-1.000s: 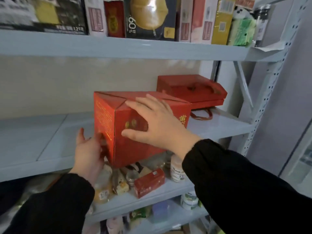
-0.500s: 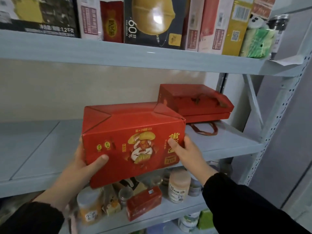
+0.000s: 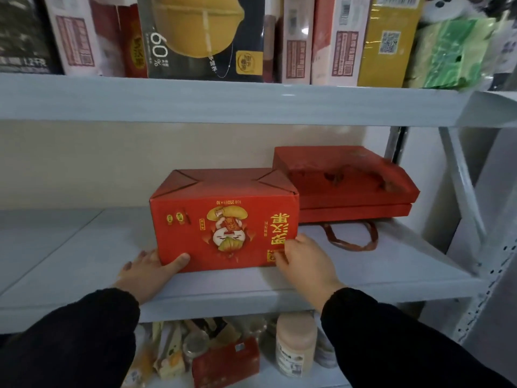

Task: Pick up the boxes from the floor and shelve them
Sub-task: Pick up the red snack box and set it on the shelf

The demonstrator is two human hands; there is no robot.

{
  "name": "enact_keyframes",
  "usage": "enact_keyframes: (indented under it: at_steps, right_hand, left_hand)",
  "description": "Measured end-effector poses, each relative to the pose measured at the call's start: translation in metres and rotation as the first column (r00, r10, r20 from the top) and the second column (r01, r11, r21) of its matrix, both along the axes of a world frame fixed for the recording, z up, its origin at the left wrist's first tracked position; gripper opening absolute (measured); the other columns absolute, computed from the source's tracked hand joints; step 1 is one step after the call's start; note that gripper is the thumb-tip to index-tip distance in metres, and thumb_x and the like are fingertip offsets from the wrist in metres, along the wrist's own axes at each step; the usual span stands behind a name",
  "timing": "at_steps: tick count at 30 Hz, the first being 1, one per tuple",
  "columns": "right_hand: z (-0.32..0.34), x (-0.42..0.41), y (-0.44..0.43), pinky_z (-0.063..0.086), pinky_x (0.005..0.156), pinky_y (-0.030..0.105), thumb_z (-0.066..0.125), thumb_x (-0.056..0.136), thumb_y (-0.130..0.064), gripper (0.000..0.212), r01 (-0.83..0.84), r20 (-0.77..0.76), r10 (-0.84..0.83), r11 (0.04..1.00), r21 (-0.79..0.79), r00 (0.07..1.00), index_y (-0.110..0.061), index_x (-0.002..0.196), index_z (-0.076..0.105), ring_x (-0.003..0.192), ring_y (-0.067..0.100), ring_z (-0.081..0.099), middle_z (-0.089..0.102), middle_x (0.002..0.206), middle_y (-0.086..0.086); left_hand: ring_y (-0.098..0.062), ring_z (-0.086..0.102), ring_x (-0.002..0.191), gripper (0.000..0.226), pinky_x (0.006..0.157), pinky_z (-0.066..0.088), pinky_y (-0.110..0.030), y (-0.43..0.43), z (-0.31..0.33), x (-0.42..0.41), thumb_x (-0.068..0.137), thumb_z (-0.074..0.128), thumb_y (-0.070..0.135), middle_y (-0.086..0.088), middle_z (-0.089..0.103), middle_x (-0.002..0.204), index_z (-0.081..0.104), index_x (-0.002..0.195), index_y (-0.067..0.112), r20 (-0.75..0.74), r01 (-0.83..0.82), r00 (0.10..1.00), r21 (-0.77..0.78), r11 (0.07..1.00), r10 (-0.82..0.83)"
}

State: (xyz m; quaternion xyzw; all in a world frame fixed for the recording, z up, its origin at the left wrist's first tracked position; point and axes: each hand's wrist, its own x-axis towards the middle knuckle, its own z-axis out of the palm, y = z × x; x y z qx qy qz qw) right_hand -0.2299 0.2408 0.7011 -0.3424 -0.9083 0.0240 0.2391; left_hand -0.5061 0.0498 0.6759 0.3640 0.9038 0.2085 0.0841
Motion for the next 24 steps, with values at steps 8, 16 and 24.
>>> enact_keyframes:
  at_steps: [8,16,24]
  right_hand:
    - [-0.003,-0.042,0.024,0.033,0.104,0.057,0.036,0.088,-0.067,0.063,0.061,0.314,0.04,0.95,-0.307,0.949,-0.037,0.143,0.035,0.133,0.034,0.034,0.04,0.145,0.007]
    - [-0.013,-0.105,0.05,0.004,0.118,0.061,0.023,0.086,-0.076,0.083,0.102,0.398,0.039,0.939,-0.327,0.917,-0.04,0.159,0.005,0.153,0.043,-0.004,0.001,0.168,0.021]
    - [-0.022,-0.145,0.084,0.002,0.124,0.047,0.024,0.084,-0.077,0.088,0.17,0.302,-0.072,0.935,-0.311,0.95,-0.037,0.16,0.01,0.155,0.031,0.0,0.008,0.169,0.012]
  left_hand:
    - [-0.04,0.003,0.154,0.092,0.118,0.004,-0.064,0.052,-0.007,-0.038,0.079,0.001,0.091,0.015,0.009,0.168,0.007,0.159,0.046,-0.128,-0.082,0.99,-0.249,0.965,0.051]
    - [-0.042,0.014,0.149,0.088,0.112,0.017,-0.066,0.115,-0.005,-0.099,0.078,-0.002,0.086,0.017,0.02,0.163,0.012,0.156,0.048,-0.183,-0.031,0.983,-0.272,0.962,-0.02]
    - [-0.042,0.02,0.148,0.082,0.109,0.022,-0.062,0.174,-0.009,-0.136,0.082,0.005,0.08,0.009,0.031,0.16,0.018,0.155,0.045,-0.226,0.009,0.972,-0.235,0.972,-0.063]
